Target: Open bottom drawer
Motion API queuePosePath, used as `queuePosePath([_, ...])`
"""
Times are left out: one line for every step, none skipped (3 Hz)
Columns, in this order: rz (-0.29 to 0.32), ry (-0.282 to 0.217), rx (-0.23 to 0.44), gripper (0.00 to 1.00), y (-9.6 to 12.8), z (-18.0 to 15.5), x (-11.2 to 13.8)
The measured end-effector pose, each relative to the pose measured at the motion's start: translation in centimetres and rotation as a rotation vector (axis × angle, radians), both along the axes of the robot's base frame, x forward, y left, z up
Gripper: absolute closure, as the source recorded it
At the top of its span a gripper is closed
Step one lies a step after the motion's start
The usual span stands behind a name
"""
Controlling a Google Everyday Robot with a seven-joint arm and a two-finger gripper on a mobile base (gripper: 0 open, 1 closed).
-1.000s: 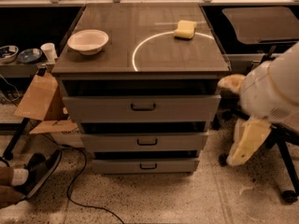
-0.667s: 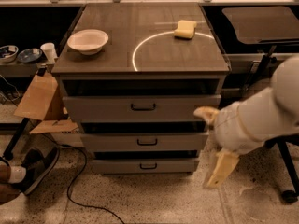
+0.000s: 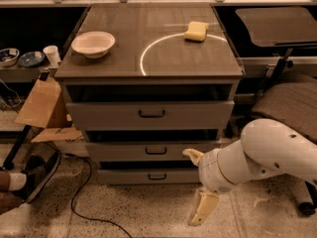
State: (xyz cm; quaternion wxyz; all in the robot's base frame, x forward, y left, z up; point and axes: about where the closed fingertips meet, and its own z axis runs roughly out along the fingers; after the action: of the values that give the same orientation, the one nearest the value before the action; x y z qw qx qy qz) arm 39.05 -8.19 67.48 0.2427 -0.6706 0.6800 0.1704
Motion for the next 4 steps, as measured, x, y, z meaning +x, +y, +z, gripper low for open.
queuePosePath([-0.007, -0.013, 0.018, 0.0, 1.2, -1.1, -0.4])
queuePosePath([-0.027, 0.008, 0.067, 0.0, 3.5, -4.9, -0.2])
queuePosePath([-0.042, 0.047, 0.126, 0.0, 7.6, -10.4, 0.9])
queuePosePath([-0.065, 0.075, 0.19, 0.0, 12.9, -15.0, 3.8])
